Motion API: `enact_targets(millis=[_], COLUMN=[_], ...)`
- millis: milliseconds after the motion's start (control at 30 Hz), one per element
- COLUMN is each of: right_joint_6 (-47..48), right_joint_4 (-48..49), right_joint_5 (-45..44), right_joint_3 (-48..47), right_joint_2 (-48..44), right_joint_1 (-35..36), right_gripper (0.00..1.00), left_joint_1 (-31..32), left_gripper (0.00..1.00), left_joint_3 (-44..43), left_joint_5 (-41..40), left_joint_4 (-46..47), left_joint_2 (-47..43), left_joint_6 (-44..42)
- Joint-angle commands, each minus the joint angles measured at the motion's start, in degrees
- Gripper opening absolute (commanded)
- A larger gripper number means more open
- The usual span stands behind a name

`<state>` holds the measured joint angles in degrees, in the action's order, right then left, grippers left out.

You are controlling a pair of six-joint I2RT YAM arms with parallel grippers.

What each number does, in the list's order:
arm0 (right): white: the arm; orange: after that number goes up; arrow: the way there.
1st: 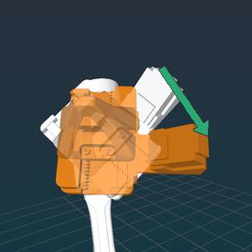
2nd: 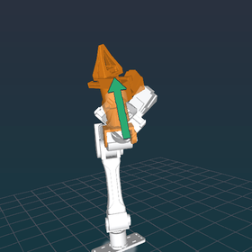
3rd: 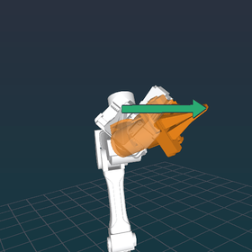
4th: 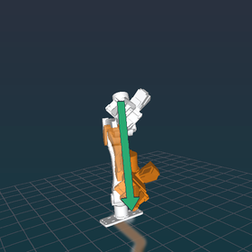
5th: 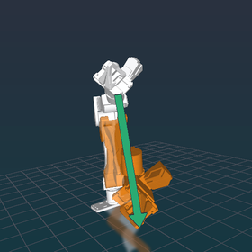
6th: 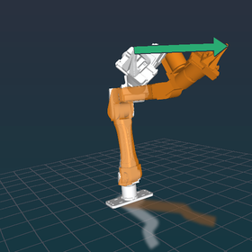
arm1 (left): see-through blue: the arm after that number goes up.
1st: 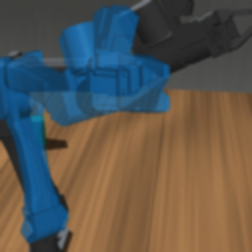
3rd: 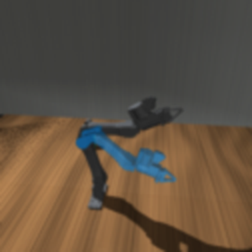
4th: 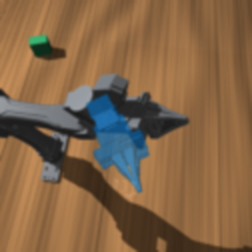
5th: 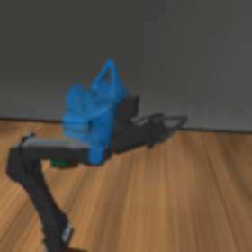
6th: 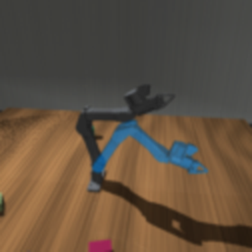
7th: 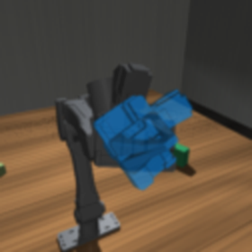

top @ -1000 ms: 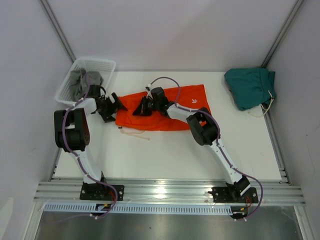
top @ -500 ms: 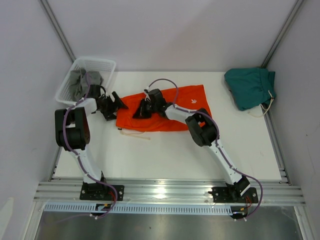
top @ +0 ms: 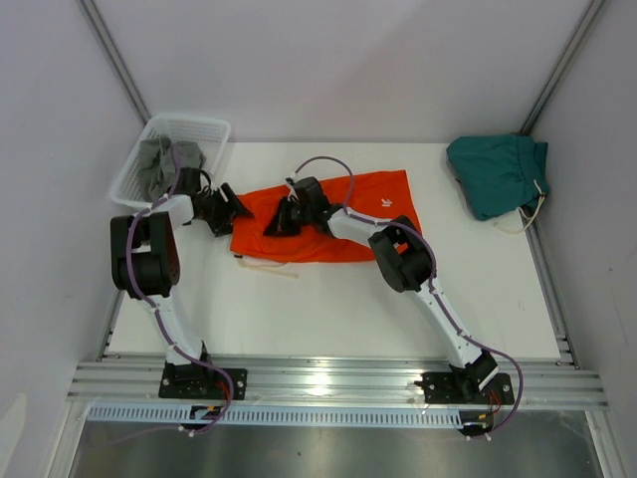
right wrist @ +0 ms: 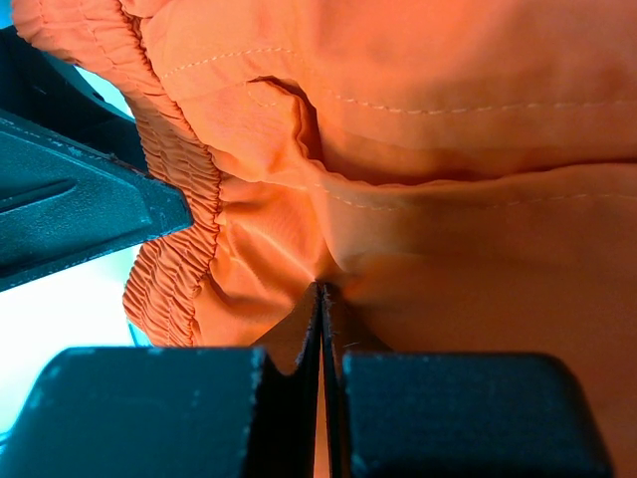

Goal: Fold and stack the shorts
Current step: Fold the shorts

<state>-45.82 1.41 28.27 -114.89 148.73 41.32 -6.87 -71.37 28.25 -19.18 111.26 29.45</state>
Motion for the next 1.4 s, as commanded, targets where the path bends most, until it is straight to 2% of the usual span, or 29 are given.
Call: enact_targets(millis=[0,500,533,600,700,733,800,867,900,933,1100,1367], right_joint_6=[1.79,0.56,0.56,0.47,0.65,0.56,0.38,0.38,0.47,0.65,0.82,1.79], right_joint_4=[-3.96,-3.34,-3.26,-3.34,-3.34,-3.34,-3.17,-3.08,-3.08,-3.08,-3.08,-2.2], right_joint_5=[-1.29,-0.76,-0.68,-0.59,-0.67,-0.67,-0.59,-0.59,-0.67,-0.59,-0.32,-2.78], right_joint_3=[-0.42,-0.33,-0.33,-0.33,0.02,0.19,0.63,1.07,1.16,1.25,2.12,2.4], right_joint_2=[-0.02,-0.28,-0.37,-0.54,-0.89,-1.15,-1.33,-1.77,-1.86,-2.03,-3.0,-6.52], right_joint_1=[1.83,2.19,2.19,2.19,2.19,2.19,2.19,2.27,2.19,2.1,1.75,1.83], right_gripper=[0.0,0.0,0.0,0.0,0.0,0.0,0.0,0.0,0.0,0.0,0.0,0.0], left_joint_1=[0.1,0.72,0.72,0.72,0.9,1.16,1.51,1.86,1.86,1.78,2.74,6.69], left_gripper=[0.71,0.6,0.46,0.39,0.37,0.26,0.2,0.11,0.03,0.0,0.0,0.0], left_joint_3=[-1.05,-1.4,-1.23,-0.44,-0.87,-0.79,-0.7,-0.17,0.09,0.27,3.08,0.8], left_joint_5=[-1.7,-4.6,-5.56,-6.1,-6.19,-5.49,-5.05,-5.4,-5.4,-4.88,-7.32,-20.5], left_joint_4=[-1.56,-2.79,-2.88,-2.09,-2.61,-2.36,-2.27,-1.92,-1.91,-1.83,-1.03,-9.28], left_joint_2=[1.24,0.8,0.36,-0.17,0.01,0.09,0.09,-0.34,-0.52,-0.52,-5.34,-14.4], left_joint_6=[1.05,1.31,1.57,1.84,1.49,1.4,1.13,1.4,1.4,1.4,1.31,0.17])
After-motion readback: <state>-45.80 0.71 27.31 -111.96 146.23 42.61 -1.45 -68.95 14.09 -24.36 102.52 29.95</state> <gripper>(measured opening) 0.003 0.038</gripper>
